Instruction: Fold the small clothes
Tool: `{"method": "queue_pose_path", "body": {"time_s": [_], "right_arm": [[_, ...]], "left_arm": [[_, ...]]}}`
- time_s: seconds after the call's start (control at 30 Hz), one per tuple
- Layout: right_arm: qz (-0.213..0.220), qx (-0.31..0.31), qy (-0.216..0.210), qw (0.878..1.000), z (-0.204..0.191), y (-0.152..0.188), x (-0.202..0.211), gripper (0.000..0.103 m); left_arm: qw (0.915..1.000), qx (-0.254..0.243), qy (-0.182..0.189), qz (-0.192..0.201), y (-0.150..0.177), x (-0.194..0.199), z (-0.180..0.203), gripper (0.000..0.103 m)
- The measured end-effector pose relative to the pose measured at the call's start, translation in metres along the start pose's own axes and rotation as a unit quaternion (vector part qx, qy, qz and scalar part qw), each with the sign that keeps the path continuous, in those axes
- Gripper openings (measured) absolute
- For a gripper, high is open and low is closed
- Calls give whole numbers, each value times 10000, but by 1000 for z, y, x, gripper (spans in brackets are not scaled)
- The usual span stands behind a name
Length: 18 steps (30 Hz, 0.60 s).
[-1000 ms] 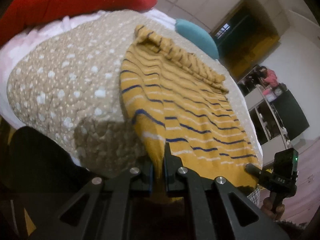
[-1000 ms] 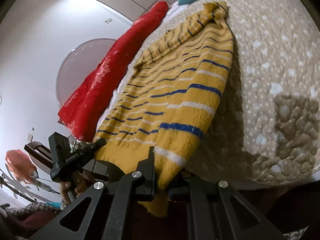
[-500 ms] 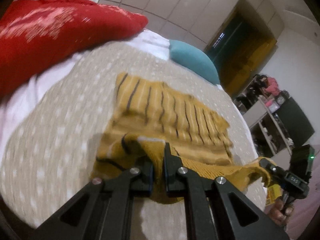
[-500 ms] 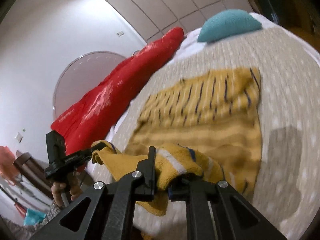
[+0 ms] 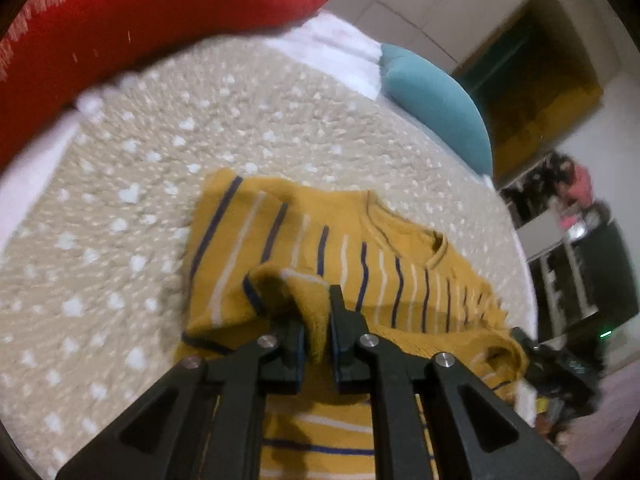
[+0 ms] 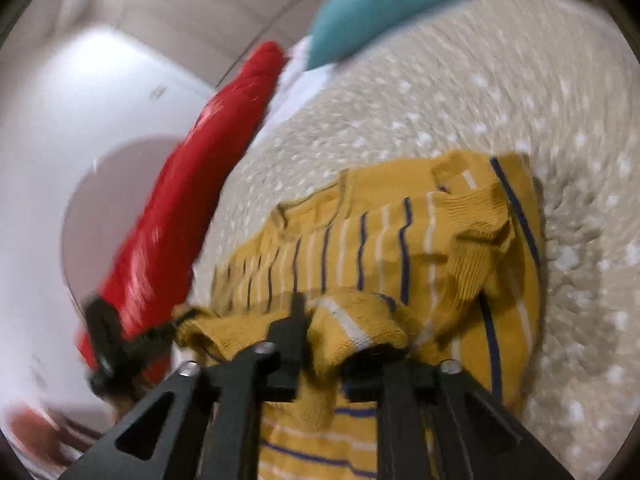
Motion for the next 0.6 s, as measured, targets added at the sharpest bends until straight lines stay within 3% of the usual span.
{"method": "queue_pose_path", "body": {"time_s": [0.23, 0.33, 0.37, 0.43, 0.47, 0.6], "right_arm": [[49, -1144, -406, 9926, 42, -40, -28, 53], [59, -1625, -838, 9831, 54, -50, -34, 71], [92, -1776, -968, 9793, 58, -52, -34, 75], [149, -1936, -1104, 9747, 61, -58, -32, 78], [143, -1919, -1093, 9752, 61, -60, -33, 79], [318, -1757, -840, 9803, 56, -73, -22, 79]], "left_arm": [[9921, 916, 860, -6, -30, -16, -21, 23], [9785, 1410, 1481, 250, -40, -11, -32, 48], [9725, 1626, 1605, 445, -43, -6, -39, 61], [9650, 1911, 1670, 665, -47, 1, -51, 65], [9650, 1927, 1642, 679, -50, 4, -55, 65], [9824, 1405, 1018, 689, -48, 19, -50, 65]]}}
Point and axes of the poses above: each gripper's, at about its wrist camera, not at the fingertips, and x roughly against the way its jaws point, z to its right, y to its underside, the point moved 2 cm from there along -x, roughly the way its jaws point, and after that the axes turned 3 degrees about y, right-handed, at the moved point
